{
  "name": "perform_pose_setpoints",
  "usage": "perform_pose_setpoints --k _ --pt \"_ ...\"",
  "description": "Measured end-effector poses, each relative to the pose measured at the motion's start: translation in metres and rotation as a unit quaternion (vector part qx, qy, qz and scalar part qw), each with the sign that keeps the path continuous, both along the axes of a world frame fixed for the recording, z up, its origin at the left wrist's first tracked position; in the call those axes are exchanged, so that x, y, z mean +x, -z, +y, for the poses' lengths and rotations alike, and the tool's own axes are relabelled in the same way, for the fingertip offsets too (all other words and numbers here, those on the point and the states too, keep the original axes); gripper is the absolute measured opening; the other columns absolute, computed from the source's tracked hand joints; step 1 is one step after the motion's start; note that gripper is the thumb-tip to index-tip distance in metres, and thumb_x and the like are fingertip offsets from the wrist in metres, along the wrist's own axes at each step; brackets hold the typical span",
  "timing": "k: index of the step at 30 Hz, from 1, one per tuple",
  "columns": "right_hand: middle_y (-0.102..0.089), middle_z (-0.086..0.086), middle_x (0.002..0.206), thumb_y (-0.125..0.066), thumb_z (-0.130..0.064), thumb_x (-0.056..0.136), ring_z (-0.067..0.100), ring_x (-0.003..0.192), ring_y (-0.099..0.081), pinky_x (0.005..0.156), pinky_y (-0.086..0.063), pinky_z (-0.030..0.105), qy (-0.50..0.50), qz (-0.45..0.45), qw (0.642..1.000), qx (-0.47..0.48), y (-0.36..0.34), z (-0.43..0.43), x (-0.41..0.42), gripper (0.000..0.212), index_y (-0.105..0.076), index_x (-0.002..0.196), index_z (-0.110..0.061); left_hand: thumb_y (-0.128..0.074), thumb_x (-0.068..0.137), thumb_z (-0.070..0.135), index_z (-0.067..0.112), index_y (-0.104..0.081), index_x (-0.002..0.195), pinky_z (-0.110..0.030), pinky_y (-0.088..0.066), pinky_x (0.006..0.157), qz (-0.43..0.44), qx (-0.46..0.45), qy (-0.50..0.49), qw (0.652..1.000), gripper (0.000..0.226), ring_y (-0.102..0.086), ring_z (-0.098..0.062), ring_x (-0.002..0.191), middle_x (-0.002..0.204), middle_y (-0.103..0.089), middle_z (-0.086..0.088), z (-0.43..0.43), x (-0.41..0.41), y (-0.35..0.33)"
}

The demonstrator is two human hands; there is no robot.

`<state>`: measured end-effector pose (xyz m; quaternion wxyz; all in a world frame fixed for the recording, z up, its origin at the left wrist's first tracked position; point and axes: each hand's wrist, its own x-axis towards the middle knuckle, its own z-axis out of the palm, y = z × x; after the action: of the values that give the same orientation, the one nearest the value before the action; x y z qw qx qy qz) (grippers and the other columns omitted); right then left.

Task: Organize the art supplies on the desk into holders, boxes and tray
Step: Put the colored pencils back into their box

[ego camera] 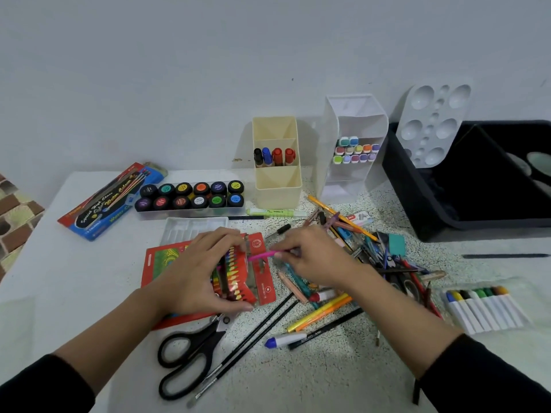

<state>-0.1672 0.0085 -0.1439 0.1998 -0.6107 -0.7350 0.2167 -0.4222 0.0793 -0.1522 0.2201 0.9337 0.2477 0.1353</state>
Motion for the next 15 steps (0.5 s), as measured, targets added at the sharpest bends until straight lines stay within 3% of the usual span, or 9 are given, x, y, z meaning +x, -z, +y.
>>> perform_pose_setpoints --k 3,6,8,11,15 --pt "-0.07 -0.008 0.09 -0.071 -0.03 0.092 0.007 0.079 -0.061 0.07 -0.053 0.03 -0.016 0.001 0.999 0.038 0.008 -0.001 -0.02 0.016 -0.077 0.105 -0.023 -0.072 0.06 0.085 0.035 -0.044 0.132 -0.022 -0.03 0.108 0.008 0.016 0.007 1.0 0.092 -0.033 0.0 0.13 0.143 -0.037 0.019 -0.004 0.005 0.003" --pt "-0.064 -0.009 0.096 -0.077 -0.038 0.085 0.008 0.082 -0.059 0.071 -0.054 0.037 0.046 0.025 0.996 0.068 0.014 -0.003 -0.018 0.025 -0.075 0.103 -0.021 -0.07 0.062 0.086 0.031 -0.047 0.131 -0.025 -0.03 0.108 0.005 0.042 0.008 0.999 0.091 -0.03 0.004 0.127 0.142 -0.04 0.013 -0.006 0.007 0.005" --pt "-0.061 -0.01 0.095 -0.076 -0.042 0.085 0.008 0.081 -0.057 0.071 -0.054 0.039 0.078 0.034 0.994 0.069 0.016 -0.005 -0.009 0.026 -0.075 0.102 -0.023 -0.069 0.063 0.086 0.03 -0.048 0.129 -0.026 -0.032 0.108 0.0 0.048 0.007 0.999 0.089 -0.032 0.003 0.127 0.141 -0.041 0.012 -0.006 0.007 0.006" --pt "-0.064 -0.008 0.089 -0.075 -0.032 0.089 0.011 0.087 -0.053 0.079 -0.049 0.041 0.041 0.002 0.997 0.069 0.018 -0.005 -0.004 0.014 -0.079 0.097 -0.021 -0.071 0.064 0.084 0.03 -0.051 0.127 -0.03 -0.033 0.108 -0.006 0.047 0.009 0.999 0.086 -0.035 0.0 0.128 0.14 -0.042 0.011 -0.006 0.007 0.007" --pt "-0.068 -0.009 0.089 -0.075 -0.032 0.087 0.014 0.09 -0.046 0.078 -0.039 0.038 0.031 0.005 0.997 0.071 0.019 0.007 -0.017 0.013 -0.08 0.094 -0.022 -0.072 0.064 0.083 0.029 -0.054 0.125 -0.028 -0.032 0.109 -0.012 0.035 0.013 0.999 0.084 -0.033 0.003 0.131 0.139 -0.042 0.013 -0.004 0.008 0.006"
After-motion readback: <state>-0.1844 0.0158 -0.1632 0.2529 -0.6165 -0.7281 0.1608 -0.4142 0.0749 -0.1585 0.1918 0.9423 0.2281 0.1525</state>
